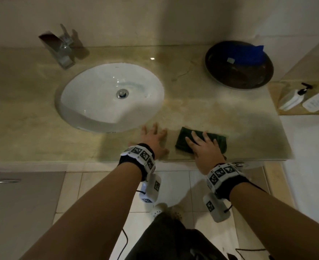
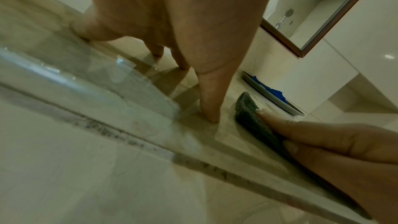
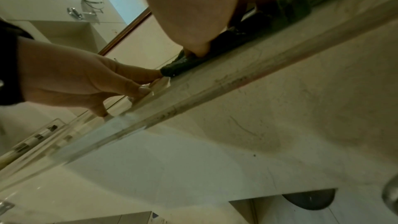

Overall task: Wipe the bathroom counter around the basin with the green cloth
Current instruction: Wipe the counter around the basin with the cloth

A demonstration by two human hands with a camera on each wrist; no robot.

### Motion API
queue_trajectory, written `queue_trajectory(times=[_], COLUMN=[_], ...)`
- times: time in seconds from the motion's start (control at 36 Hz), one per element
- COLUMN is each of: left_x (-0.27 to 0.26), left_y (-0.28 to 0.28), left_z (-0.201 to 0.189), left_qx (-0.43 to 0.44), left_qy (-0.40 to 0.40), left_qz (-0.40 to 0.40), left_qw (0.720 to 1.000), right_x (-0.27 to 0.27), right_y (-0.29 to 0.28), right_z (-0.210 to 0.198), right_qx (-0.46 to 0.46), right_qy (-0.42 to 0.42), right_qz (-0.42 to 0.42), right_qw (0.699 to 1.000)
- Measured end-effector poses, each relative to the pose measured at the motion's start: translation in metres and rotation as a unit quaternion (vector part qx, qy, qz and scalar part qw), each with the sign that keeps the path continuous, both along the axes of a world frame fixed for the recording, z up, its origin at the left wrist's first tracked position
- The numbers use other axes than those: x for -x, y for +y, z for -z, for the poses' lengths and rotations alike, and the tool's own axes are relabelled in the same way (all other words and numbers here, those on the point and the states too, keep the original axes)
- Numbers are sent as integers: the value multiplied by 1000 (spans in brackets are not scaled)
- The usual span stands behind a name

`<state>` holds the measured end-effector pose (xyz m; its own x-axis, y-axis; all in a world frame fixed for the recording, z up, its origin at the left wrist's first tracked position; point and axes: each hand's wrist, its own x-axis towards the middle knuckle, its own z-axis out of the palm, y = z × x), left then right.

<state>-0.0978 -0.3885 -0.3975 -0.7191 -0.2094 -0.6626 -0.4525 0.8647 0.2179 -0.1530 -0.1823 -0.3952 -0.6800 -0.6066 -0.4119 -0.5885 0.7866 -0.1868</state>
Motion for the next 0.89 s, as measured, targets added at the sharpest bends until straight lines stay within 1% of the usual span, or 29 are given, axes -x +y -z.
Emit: queue_trajectory(times=[0.19,0.36,0.47,0.56,0.72,0.83,0.89], left_x=[1,2,4,4,2,6,12], left_y=[1,3,4,2,4,18,30], left_z=[-2,-5,-7,-4,0,1,-1], left_qx=[-2,-4,-7,-11,-11,-5,-9], left_qy=[-2,-6,-7,-3,4,20,31], left_qz=[1,-1,4,-2,-32,-62,-62], left_qw=[1000,1000,1000,1000,999,998,998], right_x=[-1,12,19,20,24,28,32], right_y=[-4,-13,-25,-25,-8,22,39], right_z=[-5,-3,-8,-8,-3,-2,1], right_qx=[-1,-8,-30,-19,-16,-3,0], right_qy=[-17,-12,-33,-30,-38,-33,-23], right_qz=[15,-9,-6,-4,-44,-50,-51], right_qw=[1000,1000,999,999,998,998,998])
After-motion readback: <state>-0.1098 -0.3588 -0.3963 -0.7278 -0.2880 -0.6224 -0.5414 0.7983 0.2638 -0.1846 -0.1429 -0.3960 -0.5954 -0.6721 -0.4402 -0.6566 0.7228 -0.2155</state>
